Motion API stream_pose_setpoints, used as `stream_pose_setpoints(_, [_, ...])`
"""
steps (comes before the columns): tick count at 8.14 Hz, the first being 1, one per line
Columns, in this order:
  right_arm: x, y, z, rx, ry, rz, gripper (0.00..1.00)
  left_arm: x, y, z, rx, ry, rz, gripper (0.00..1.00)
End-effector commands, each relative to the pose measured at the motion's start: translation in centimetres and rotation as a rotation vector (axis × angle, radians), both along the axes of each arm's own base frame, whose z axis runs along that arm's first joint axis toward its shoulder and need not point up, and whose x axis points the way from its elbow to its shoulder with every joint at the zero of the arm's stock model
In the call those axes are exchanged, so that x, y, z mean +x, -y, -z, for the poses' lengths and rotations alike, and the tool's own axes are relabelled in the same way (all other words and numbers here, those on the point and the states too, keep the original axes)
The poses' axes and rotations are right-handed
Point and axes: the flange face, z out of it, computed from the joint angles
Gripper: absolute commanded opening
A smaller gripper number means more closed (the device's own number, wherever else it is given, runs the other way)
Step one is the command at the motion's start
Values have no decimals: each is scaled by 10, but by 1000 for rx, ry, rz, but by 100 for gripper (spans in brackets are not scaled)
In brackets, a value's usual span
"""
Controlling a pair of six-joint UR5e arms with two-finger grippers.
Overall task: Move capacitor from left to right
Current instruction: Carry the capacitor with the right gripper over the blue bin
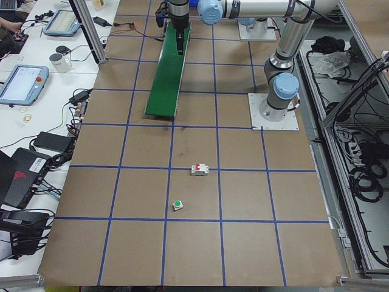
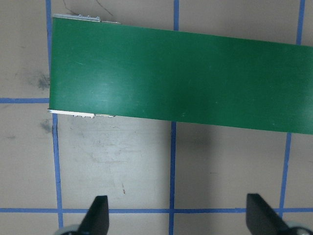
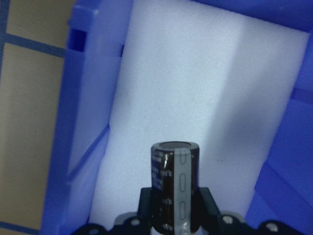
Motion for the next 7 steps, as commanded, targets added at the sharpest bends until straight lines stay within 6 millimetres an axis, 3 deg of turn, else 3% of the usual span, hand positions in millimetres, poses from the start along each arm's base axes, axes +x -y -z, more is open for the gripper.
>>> stream_pose_setpoints(1, [-11, 2, 35, -6, 0, -15, 27, 0, 0, 0, -1, 0, 0, 100])
stream_pose_setpoints(2, [-10, 1, 33, -3, 3, -9, 91, 0, 0, 0, -1, -1, 0, 100])
stream_pose_setpoints(3, [-8, -2, 25, -2, 0, -10, 100, 0, 0, 0, -1, -1, 0, 100])
stream_pose_setpoints(4, [11, -5, -3, -30, 27, -12, 100, 0, 0, 0, -1, -1, 0, 100])
stream_pose_setpoints(5, [42, -12, -42, -83, 98, 2, 100, 0, 0, 0, -1, -1, 0, 100])
stream_pose_setpoints(6, [95, -13, -81, -71, 109, 38, 100, 0, 0, 0, -1, -1, 0, 100])
stream_pose_setpoints(7, [145, -4, -107, -68, 97, 35, 100, 0, 0, 0, -1, -3, 0, 100])
